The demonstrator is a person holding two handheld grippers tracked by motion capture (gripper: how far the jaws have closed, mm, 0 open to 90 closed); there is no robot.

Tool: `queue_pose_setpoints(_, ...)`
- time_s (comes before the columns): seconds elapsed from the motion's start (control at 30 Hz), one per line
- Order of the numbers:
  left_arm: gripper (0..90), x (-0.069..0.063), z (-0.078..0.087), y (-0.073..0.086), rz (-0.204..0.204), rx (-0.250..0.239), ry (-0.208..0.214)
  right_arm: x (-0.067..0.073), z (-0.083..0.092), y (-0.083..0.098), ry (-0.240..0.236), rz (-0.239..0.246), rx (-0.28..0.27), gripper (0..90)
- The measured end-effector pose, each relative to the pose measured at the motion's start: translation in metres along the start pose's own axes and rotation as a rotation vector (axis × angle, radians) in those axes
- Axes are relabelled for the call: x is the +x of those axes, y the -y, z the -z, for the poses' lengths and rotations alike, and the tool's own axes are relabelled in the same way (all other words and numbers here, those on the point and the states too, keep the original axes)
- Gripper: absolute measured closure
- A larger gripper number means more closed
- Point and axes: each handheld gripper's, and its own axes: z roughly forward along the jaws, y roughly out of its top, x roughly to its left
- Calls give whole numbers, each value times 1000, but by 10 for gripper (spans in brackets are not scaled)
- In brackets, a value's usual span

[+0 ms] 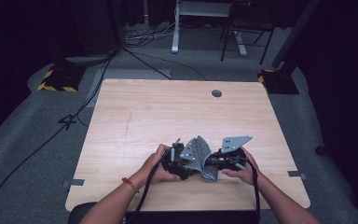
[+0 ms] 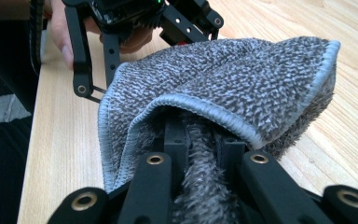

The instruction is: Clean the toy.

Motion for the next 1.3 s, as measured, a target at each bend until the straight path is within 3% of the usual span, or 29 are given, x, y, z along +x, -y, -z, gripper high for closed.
queue_pose_setpoints(0.2,335,-3,4,-2,-30,-19,4,2,2,-2,4,9,-20,795)
queue_pose_setpoints(0.33,336,-4,12,-4,-50,-39,-2,1,1,-2,39,6,2,796)
queue_pose_setpoints(0.53,336,-3,24,-5,-42,-85,-18,-5,-4,3,56,-16,54,796)
queue_pose_setpoints(0.6,336,-1,29,-4,-32,-104,-27,-7,-5,5,40,-21,59,796)
queue_pose_setpoints(0.7,336,2,29,-2,-28,-97,-37,-2,-2,2,34,14,40,795)
queue_pose_setpoints(0.8,336,3,26,0,-7,-92,-14,4,2,-3,26,33,4,795)
queue_pose_setpoints(0.87,336,0,25,-3,-17,-98,-11,5,3,-4,32,37,-2,794)
queue_pose_setpoints(0.93,336,-4,26,-5,-34,-109,2,1,5,-3,69,14,-6,793)
queue_pose_setpoints(1.1,336,-9,33,-9,-59,-164,5,-11,2,4,59,-55,10,793)
queue_pose_setpoints(1.17,336,-11,33,-11,-79,-141,-17,-10,0,5,47,-34,6,793)
queue_pose_setpoints(1.23,335,-11,33,-10,-75,-149,-17,-5,1,2,72,15,9,792)
queue_pose_setpoints(1.3,335,-10,33,-10,-74,-146,-20,-3,3,1,87,15,3,793)
